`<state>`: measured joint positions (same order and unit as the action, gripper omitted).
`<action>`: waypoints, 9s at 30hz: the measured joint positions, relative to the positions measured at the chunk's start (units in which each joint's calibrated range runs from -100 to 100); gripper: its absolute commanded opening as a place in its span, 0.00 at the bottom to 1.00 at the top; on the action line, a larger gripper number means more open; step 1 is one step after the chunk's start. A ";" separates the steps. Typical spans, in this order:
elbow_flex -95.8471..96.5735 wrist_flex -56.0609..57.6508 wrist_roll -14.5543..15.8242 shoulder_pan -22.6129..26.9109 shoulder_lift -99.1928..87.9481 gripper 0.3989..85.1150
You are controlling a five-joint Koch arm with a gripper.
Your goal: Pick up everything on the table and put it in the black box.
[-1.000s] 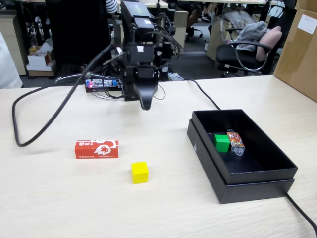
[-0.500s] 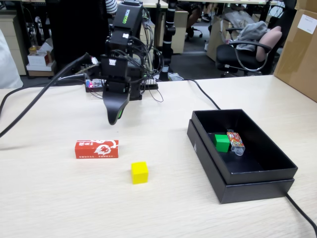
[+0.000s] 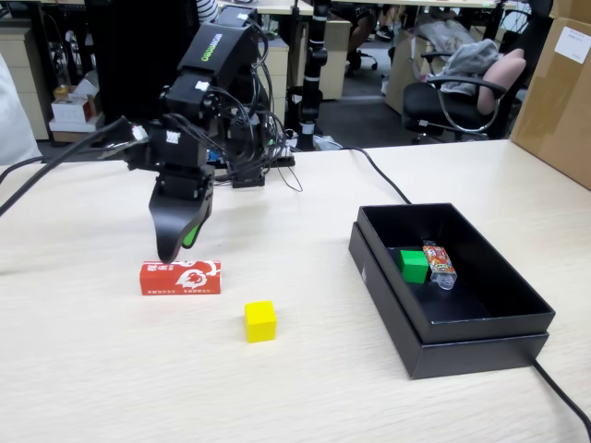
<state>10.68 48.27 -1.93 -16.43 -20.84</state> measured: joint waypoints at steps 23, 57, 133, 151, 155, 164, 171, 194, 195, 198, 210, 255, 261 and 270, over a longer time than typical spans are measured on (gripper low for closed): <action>-4.11 0.00 -1.07 0.00 12.03 0.41; 14.06 2.63 1.95 10.84 -35.09 0.19; -13.70 -2.22 13.09 32.48 -6.84 0.17; -13.61 -2.22 12.60 30.38 -11.78 0.47; -8.86 -2.22 11.28 26.13 -15.33 0.51; -0.18 -2.22 9.23 16.46 -19.13 0.51; 0.27 -2.30 7.57 12.55 -18.49 0.51; -18.81 -4.19 6.89 10.65 13.68 0.51; -18.90 -4.19 6.84 10.79 14.31 0.51; -18.90 -4.19 6.89 11.04 15.71 0.51; -23.11 -4.19 6.84 10.74 23.69 0.51; -22.74 -4.19 5.91 10.01 27.74 0.46; -22.65 -4.19 5.91 10.21 27.74 0.41; -22.65 -4.19 5.76 10.26 27.74 0.41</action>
<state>-11.96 44.08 3.83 -6.18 6.90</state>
